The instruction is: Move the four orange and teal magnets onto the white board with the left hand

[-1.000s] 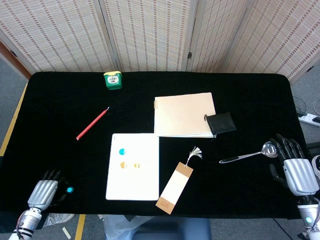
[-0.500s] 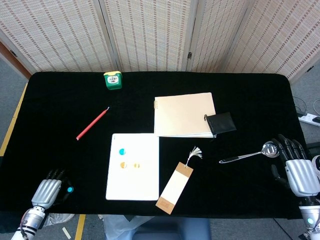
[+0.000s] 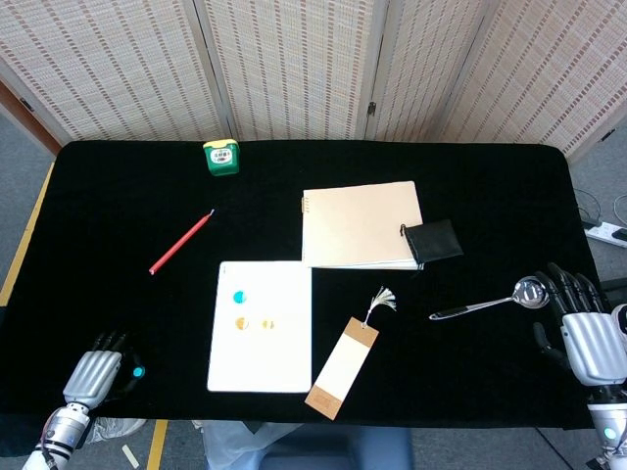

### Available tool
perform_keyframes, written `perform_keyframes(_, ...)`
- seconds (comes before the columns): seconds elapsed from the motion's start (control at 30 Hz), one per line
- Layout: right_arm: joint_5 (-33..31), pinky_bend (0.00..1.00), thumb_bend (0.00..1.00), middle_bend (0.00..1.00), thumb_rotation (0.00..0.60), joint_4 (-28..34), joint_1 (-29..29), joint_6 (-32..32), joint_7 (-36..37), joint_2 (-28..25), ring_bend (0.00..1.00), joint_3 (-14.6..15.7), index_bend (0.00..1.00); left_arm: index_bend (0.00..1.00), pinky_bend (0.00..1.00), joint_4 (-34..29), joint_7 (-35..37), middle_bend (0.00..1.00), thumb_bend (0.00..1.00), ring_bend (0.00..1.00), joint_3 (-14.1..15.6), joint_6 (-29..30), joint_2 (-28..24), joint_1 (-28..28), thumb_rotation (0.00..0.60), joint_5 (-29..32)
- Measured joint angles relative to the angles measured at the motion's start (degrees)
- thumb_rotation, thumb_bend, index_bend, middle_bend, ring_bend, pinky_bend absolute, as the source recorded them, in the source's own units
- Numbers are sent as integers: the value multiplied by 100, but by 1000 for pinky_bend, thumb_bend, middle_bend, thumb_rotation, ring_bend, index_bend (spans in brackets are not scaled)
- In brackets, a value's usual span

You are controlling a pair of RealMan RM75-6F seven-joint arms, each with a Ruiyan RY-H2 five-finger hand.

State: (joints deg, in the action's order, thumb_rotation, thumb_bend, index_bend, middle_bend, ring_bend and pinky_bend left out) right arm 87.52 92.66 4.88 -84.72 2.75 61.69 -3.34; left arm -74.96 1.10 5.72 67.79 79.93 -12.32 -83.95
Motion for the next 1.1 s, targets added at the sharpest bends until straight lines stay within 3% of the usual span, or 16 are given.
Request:
perform_keyframes(0.37,-9,0,529,21,600,-91,-32,-43,114,-4,0,-2,0,512,0,-540,-33,152,370,0,-353,-94,-253,-493,600,-225)
perform_keyframes(0.6,-44,0,529,21,600,-152,-48,-56,176,5,0,-16,0,507,0,-907,-258,152,370,0,-772,-728,-240,-1256,600,-245)
perform_keyframes(1.1,-151,0,529,20,600,-175,-103,-49,206,-18,0,-21,0,495,0,-904,-901,152,371,0,-1511,-2082,573,-2669,600,537)
